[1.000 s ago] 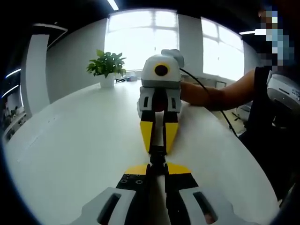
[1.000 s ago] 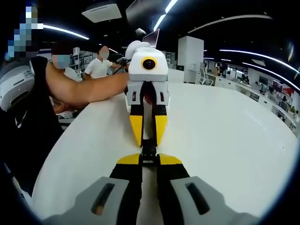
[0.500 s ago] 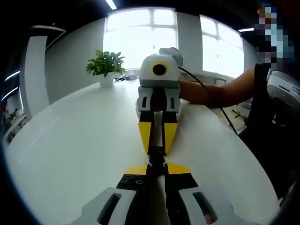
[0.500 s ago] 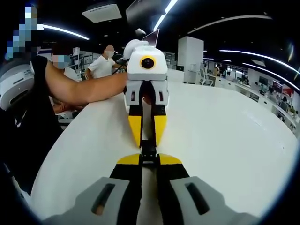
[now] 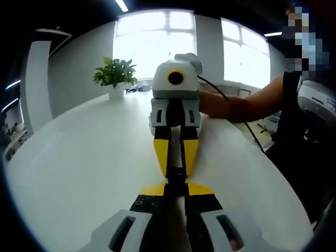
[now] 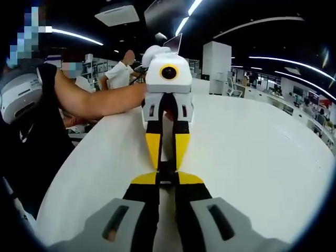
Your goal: Snap the two parts of the plastic buckle together until the buckle closes and remains connected.
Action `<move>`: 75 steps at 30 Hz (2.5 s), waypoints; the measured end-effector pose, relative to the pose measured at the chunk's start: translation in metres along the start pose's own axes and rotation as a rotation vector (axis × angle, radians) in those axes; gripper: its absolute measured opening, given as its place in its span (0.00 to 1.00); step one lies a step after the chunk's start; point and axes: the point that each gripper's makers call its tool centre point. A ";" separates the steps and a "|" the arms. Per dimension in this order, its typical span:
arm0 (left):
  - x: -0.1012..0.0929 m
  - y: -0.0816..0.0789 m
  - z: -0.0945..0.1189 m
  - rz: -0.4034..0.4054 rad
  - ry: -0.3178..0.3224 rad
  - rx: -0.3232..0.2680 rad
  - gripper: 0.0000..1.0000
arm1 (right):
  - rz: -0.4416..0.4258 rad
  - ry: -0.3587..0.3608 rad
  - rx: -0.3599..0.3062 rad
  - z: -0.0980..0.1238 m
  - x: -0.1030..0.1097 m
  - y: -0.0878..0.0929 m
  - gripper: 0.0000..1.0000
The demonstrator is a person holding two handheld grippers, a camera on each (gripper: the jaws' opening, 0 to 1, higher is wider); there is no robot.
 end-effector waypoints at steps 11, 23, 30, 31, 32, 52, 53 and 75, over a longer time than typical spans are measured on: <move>-0.001 -0.001 0.000 -0.014 -0.016 -0.007 0.10 | -0.002 -0.001 -0.004 0.002 0.000 0.002 0.08; 0.005 -0.003 0.008 -0.037 -0.061 -0.017 0.21 | 0.006 0.027 -0.048 0.006 -0.002 -0.005 0.00; 0.007 -0.004 0.007 -0.038 -0.065 -0.015 0.18 | -0.027 0.042 -0.024 0.007 -0.007 0.001 0.00; 0.007 -0.004 0.007 -0.039 -0.066 -0.015 0.17 | -0.024 0.053 -0.027 0.008 -0.009 0.001 0.00; 0.006 -0.004 0.006 -0.038 -0.064 -0.014 0.15 | -0.029 0.055 -0.035 0.009 -0.011 0.000 0.00; 0.009 -0.001 0.004 -0.022 -0.065 -0.014 0.11 | -0.021 0.048 -0.012 0.003 -0.007 0.005 0.19; 0.009 -0.001 0.004 -0.025 -0.068 -0.012 0.11 | -0.022 0.050 -0.016 0.004 -0.008 0.004 0.19; 0.025 -0.008 0.015 0.023 -0.155 -0.043 0.10 | -0.007 0.141 -0.109 0.012 -0.025 -0.015 0.26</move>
Point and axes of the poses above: the point that each gripper's makers call its tool centre point, and the gripper's own axes: z roughly backward along the fingers, x roughly to its left, y roughly out of its underside, and after that the axes turned 4 degrees about -z, right-handed
